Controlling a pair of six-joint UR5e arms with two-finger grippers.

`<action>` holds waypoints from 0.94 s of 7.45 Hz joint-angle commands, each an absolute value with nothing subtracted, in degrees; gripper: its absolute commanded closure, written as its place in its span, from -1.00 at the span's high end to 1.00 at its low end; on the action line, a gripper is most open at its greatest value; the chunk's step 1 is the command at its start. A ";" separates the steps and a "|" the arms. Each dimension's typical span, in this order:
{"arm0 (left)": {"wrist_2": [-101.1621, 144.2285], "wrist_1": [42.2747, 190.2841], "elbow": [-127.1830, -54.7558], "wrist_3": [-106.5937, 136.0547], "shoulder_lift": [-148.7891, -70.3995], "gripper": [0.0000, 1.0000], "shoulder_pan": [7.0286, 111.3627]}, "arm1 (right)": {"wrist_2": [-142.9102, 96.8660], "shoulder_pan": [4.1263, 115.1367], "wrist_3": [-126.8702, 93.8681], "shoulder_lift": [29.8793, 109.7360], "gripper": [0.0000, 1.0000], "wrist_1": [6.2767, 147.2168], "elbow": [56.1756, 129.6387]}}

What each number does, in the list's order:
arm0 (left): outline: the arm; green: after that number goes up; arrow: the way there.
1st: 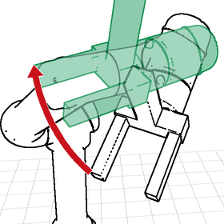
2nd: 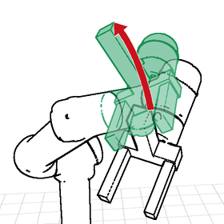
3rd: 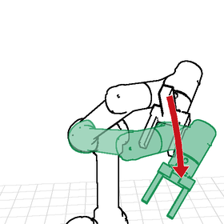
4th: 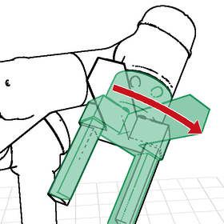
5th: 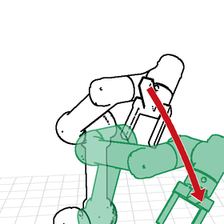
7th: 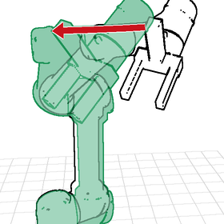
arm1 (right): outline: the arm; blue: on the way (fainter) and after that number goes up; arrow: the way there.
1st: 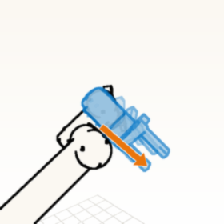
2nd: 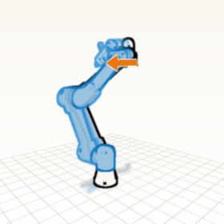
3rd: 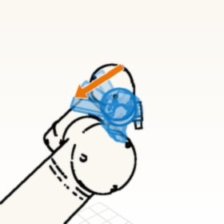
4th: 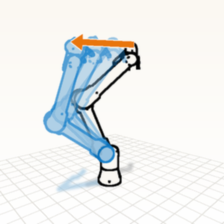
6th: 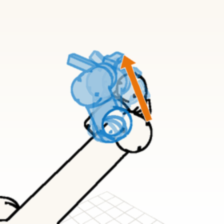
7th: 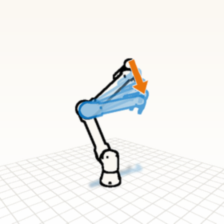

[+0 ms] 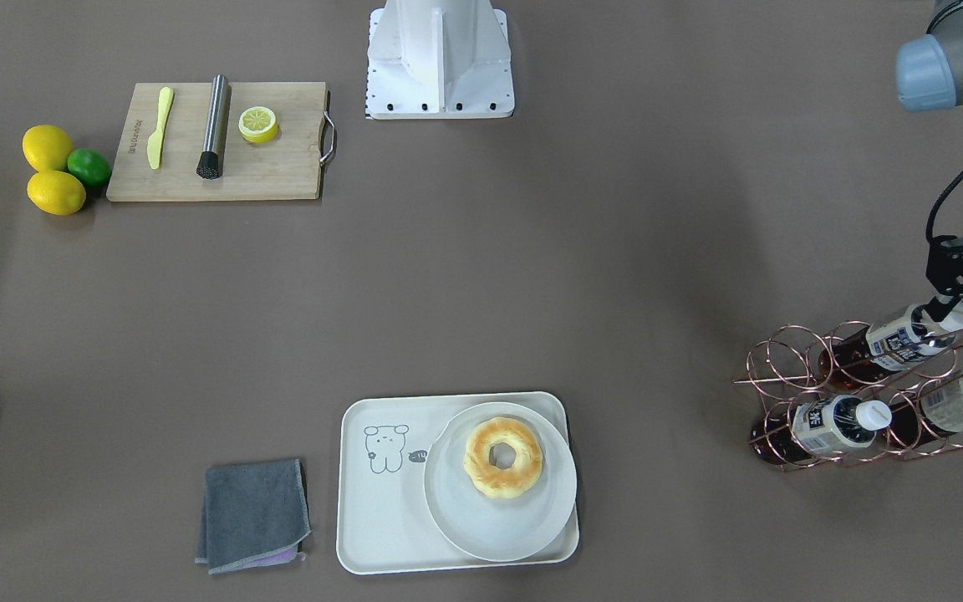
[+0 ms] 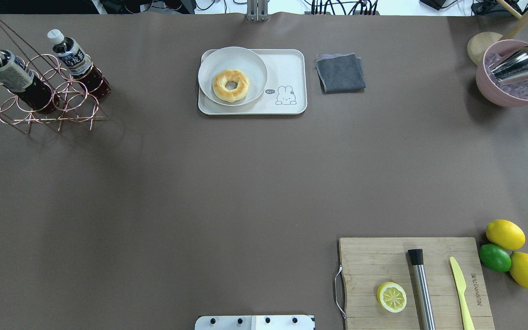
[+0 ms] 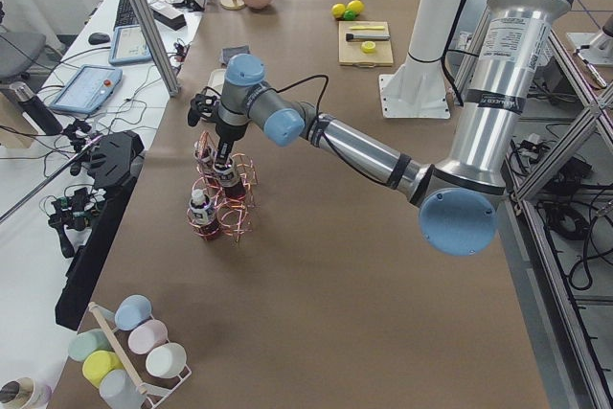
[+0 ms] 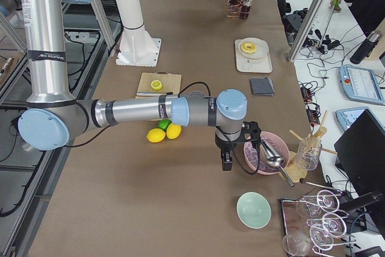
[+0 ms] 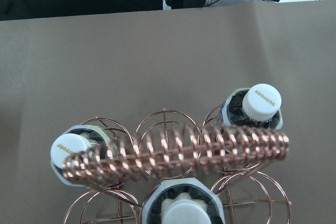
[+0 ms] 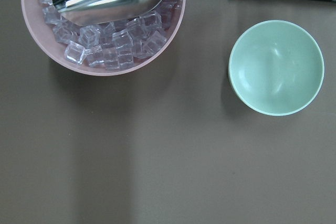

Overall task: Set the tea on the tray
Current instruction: 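Lift the tea bottle up out of the copper rack with the left gripper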

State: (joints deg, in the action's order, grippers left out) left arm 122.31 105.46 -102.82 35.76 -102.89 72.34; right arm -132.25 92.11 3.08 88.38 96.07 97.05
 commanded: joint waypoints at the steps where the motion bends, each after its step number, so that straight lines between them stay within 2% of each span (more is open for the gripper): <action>1: 122.61 94.00 -108.96 31.93 -105.03 -1.00 75.75 | -132.36 92.11 3.08 88.77 1.00 96.06 97.29; 4: 122.69 87.29 -115.47 31.20 -105.47 -1.00 78.31 | -132.45 92.11 3.16 89.38 1.00 96.06 97.38; 7: 123.92 86.84 -122.41 33.65 -100.03 -1.00 75.69 | -132.45 92.11 3.16 89.47 1.00 96.06 97.38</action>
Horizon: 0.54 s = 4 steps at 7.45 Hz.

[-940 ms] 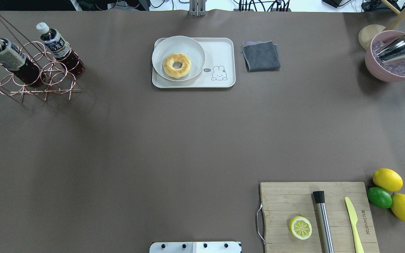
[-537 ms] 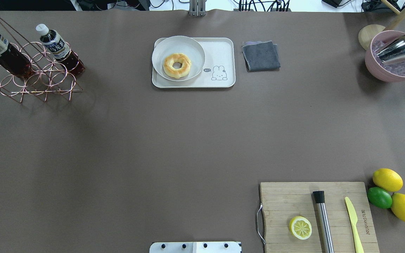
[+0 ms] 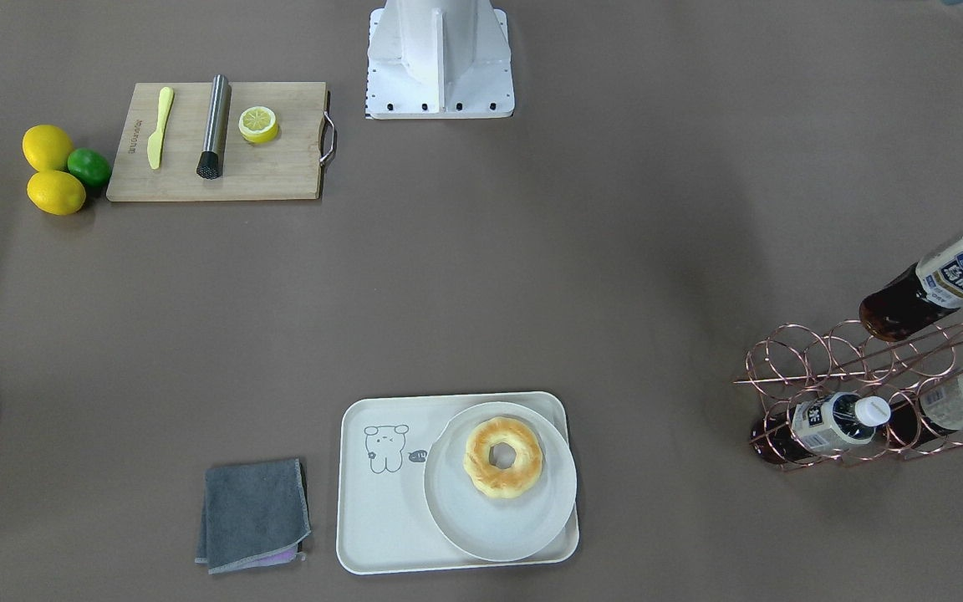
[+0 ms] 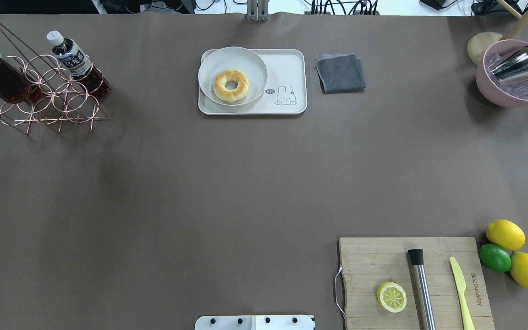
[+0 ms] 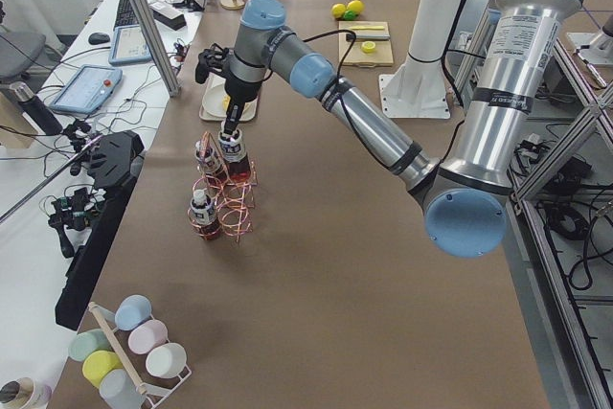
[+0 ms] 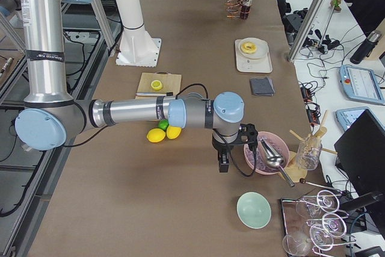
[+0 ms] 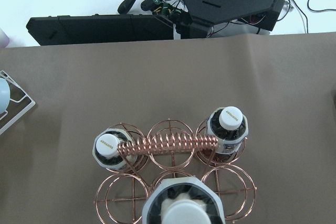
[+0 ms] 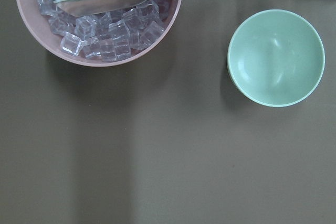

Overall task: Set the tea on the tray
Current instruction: 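Lift the tea bottle up out of the copper rack with the left gripper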

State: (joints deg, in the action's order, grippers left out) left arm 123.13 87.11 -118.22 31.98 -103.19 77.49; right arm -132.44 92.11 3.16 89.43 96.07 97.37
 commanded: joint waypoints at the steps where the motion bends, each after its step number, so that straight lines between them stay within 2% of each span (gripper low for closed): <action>1: 123.49 86.92 -124.08 39.58 -100.02 -1.00 71.85 | -132.45 92.11 3.16 89.47 1.00 96.06 97.30; 4: 117.29 86.66 -128.23 53.39 -102.03 -1.00 59.47 | -132.45 92.11 2.99 89.12 1.00 96.06 97.12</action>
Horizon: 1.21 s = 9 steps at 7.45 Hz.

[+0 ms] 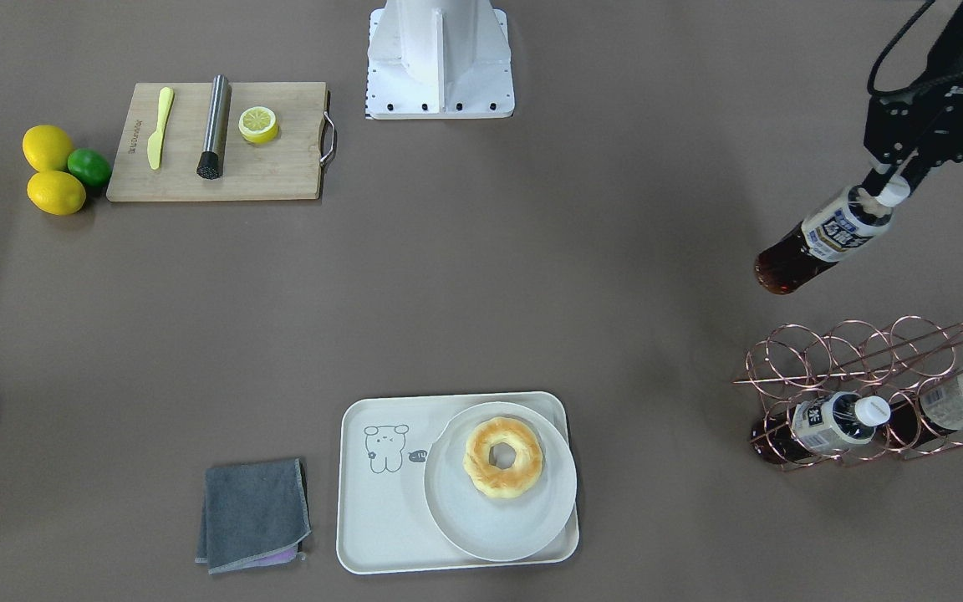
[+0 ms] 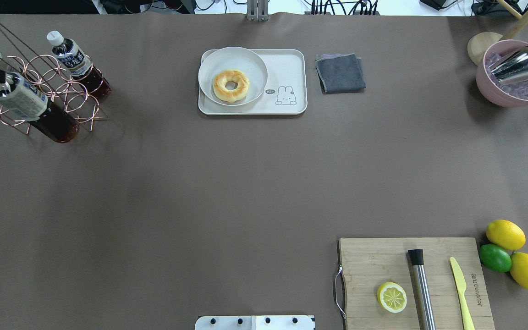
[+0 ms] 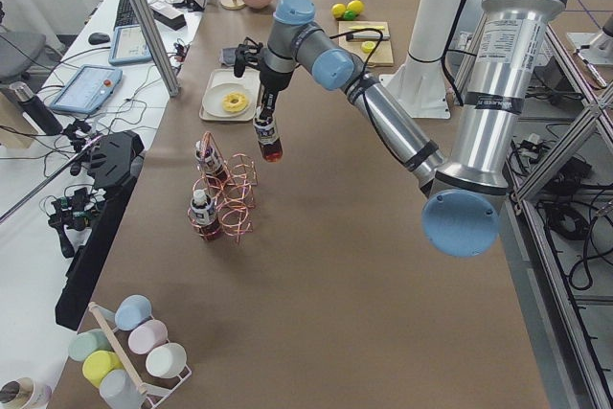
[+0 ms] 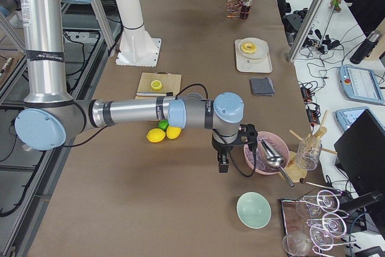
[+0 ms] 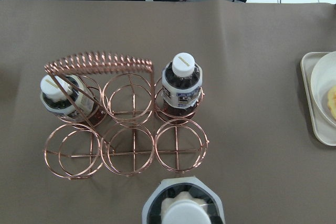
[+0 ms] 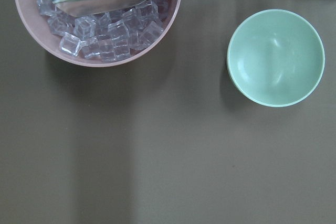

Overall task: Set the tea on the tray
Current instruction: 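Carry the tea bottle with the left gripper toward the white tray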

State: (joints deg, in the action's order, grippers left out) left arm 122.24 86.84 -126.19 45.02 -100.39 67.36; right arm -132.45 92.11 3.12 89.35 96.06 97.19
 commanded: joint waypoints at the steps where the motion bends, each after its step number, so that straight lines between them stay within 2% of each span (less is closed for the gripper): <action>1: 114.72 84.05 -127.97 57.96 -105.87 -1.00 55.33 | -132.36 92.11 2.99 88.95 1.00 96.06 97.03; 4: 101.38 65.70 -124.83 74.05 -127.29 -1.00 39.68 | -132.28 92.11 2.99 89.03 1.00 96.06 96.94; 9: 90.73 65.74 -111.57 84.62 -141.12 -1.00 28.68 | -132.45 92.11 2.99 89.91 1.00 96.06 97.21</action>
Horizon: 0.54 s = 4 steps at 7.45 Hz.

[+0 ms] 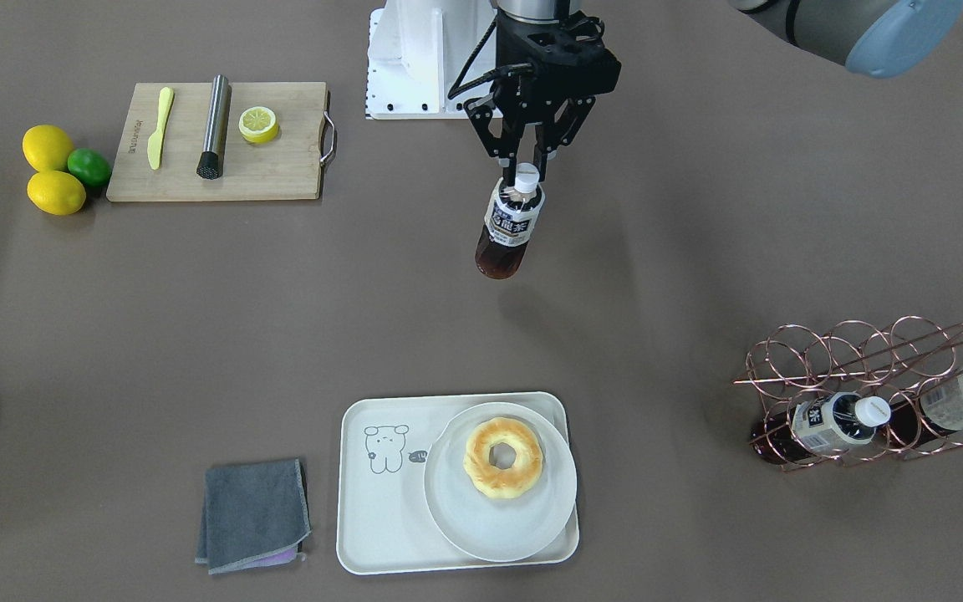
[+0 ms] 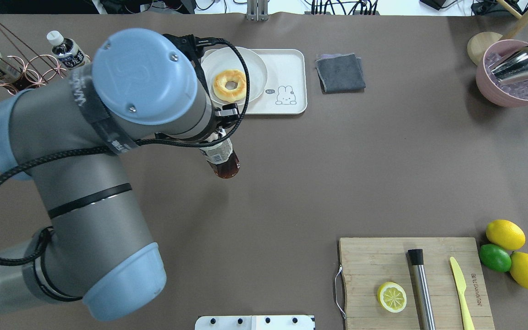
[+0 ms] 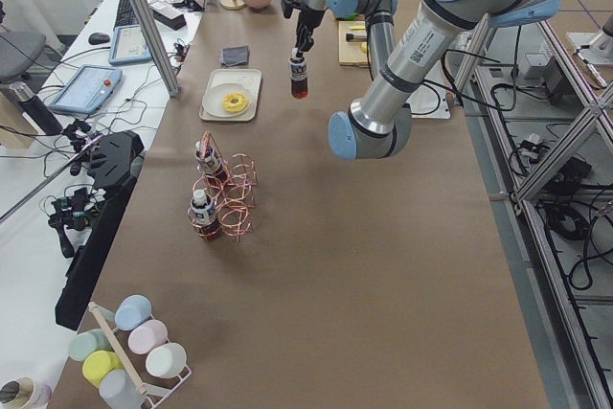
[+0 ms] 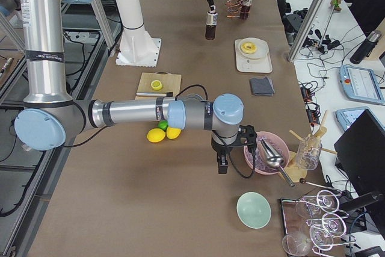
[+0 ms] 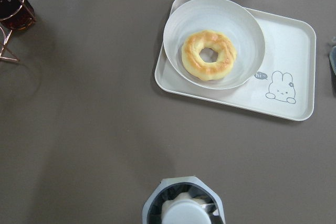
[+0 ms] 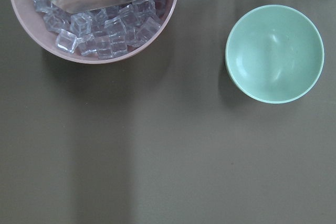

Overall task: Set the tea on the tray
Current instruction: 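Carry the tea bottle with the left gripper toward the white tray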

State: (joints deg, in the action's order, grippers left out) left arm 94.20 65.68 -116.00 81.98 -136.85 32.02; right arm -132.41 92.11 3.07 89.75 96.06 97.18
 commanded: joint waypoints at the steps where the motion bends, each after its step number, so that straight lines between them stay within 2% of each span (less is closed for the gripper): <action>1: 89.14 65.74 -110.58 84.73 -141.94 -1.00 26.65 | -132.54 92.11 2.99 89.91 1.00 96.15 97.12; 4: 85.37 65.65 -109.70 84.73 -141.76 -1.00 23.57 | -132.54 92.11 2.99 89.91 1.00 96.15 97.03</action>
